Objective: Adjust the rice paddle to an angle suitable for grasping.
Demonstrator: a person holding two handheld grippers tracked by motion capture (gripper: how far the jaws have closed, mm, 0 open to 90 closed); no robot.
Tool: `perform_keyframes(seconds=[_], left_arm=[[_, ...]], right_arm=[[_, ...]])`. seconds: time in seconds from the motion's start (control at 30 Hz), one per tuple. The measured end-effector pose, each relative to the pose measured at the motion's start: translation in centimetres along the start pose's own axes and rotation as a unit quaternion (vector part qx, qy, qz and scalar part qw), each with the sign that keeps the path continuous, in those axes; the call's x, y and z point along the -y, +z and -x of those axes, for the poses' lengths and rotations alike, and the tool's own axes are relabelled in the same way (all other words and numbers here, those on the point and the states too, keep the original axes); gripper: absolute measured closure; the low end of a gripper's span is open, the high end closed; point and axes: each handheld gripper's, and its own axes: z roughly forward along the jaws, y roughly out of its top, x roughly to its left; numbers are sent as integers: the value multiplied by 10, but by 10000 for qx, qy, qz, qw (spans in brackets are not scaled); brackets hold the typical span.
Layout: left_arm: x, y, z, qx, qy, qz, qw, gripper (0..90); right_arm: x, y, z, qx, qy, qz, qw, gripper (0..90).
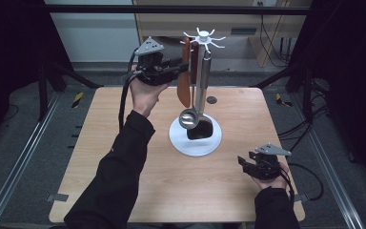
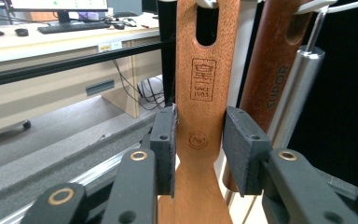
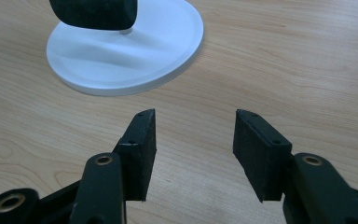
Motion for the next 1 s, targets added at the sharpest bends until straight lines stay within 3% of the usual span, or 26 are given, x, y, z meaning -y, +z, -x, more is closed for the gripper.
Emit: perform_keyframes(seconds=[0.13, 0.43, 0.63, 0.87, 0.93, 1.0], left_arm=[[1, -1, -1, -5, -80, 41, 10000, 674], [15, -11, -1, 66, -53, -25, 10000, 673], [37, -30, 2, -45, -11, -233, 9997, 631], [71, -65, 8, -134, 58, -492, 9987, 578], [80, -73, 7, -147, 46, -526, 9985, 560], [91, -81, 5, -97, -91, -534, 9985, 553]], right_arm=[[0, 0, 0, 6, 13, -9, 10000, 493], [0, 0, 0, 22, -9, -13, 10000, 493], [0, 0, -1, 43, -11, -28, 10000, 489], [0, 2, -3, 98, -94, -62, 9999, 479], [0, 2, -3, 109, -113, -70, 9999, 470], [0, 1, -3, 101, -75, -78, 9999, 464]])
